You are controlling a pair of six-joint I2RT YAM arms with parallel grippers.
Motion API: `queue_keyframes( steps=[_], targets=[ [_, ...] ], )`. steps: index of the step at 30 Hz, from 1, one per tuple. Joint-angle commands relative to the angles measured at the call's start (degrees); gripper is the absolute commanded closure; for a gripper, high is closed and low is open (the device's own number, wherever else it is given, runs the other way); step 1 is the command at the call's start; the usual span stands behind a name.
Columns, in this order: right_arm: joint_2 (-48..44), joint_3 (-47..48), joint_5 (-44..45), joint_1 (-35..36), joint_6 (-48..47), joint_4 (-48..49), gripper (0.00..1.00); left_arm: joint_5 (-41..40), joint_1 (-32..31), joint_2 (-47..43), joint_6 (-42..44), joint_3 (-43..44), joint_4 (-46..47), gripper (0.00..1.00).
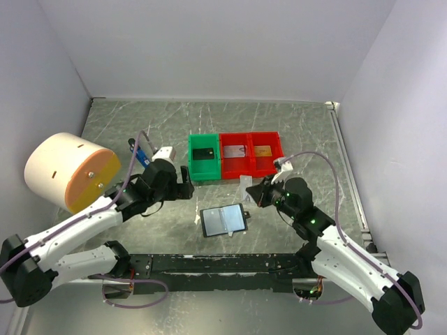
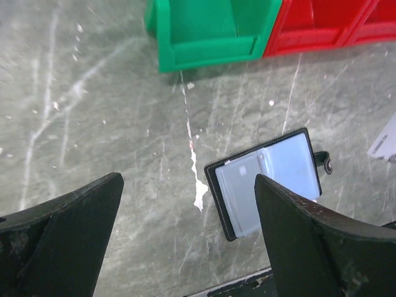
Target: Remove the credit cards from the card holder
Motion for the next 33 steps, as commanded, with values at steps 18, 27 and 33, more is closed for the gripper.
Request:
queue_keyframes(
  steps=[18,27,33],
  targets=[
    [22.25,27.74,-1.97,-20.05,-14.24,-6.4,1.0,-0.46,13.91,3.73,21.89,7.72,-3.41,0.0],
    [24.99,29.7,-11.95,-19.27,-37.4,-2.11,1.0,5.96,20.43,-0.25,22.77,3.82,2.34,0.02],
    [29.09,32.61,1.63,-9.47,-59.75,-9.04,1.0,1.09,20.43,-0.87,23.23,4.16,1.04,0.0]
  ],
)
